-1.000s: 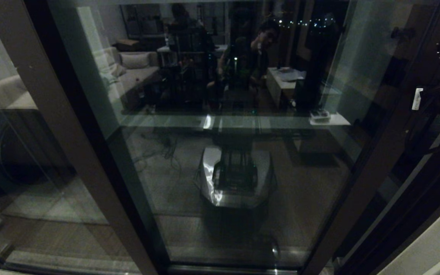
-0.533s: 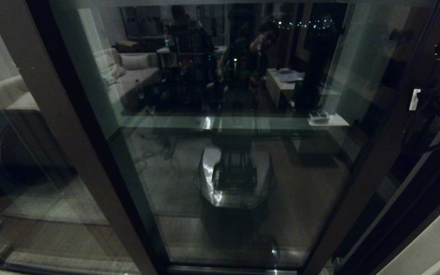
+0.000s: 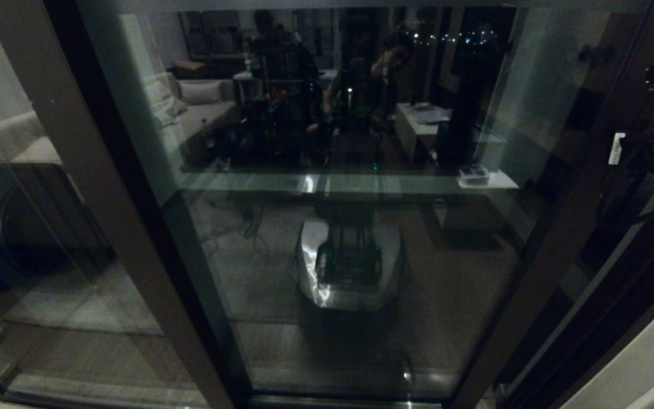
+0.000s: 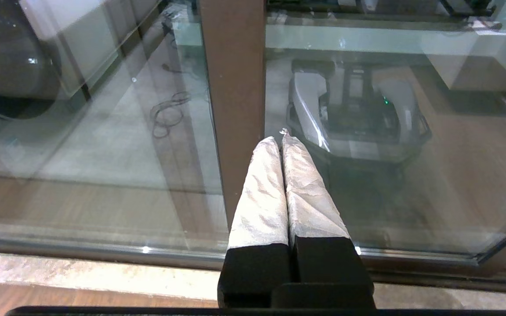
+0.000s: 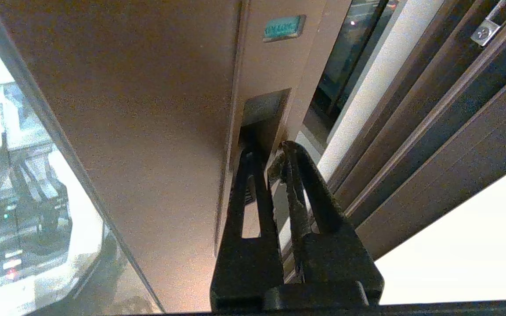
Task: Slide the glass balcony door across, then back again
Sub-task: Close the slid door
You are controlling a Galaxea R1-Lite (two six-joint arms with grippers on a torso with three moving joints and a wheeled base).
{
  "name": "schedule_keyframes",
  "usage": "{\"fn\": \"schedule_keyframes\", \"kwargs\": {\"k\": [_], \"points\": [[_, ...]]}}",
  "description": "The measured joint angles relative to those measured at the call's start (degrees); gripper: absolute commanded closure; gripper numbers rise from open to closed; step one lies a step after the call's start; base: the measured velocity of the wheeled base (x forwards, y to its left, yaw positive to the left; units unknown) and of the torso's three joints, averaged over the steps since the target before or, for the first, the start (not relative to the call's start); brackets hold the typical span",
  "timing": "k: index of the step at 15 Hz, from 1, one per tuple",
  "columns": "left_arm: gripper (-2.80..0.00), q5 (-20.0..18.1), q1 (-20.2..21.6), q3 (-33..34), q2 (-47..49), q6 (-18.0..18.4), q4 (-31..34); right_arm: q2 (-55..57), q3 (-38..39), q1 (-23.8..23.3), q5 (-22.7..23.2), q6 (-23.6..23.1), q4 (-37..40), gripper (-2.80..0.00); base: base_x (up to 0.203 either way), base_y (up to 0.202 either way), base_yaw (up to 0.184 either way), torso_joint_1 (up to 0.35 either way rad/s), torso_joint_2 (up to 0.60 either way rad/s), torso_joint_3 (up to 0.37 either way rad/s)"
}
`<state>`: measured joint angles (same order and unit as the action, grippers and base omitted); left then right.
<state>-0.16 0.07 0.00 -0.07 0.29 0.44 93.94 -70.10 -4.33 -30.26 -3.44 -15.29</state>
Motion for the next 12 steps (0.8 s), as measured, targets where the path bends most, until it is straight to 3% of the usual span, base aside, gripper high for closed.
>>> {"fn": "schedule_keyframes", "kwargs": {"k": [12], "points": [[0.0, -0.02, 0.0, 0.0, 0.0, 0.01, 0.0, -10.2, 7.27, -0.24, 0.94, -1.13, 2.27, 0.0, 0.0, 0.0, 0.0, 0.0, 0.0, 0.0]]}}
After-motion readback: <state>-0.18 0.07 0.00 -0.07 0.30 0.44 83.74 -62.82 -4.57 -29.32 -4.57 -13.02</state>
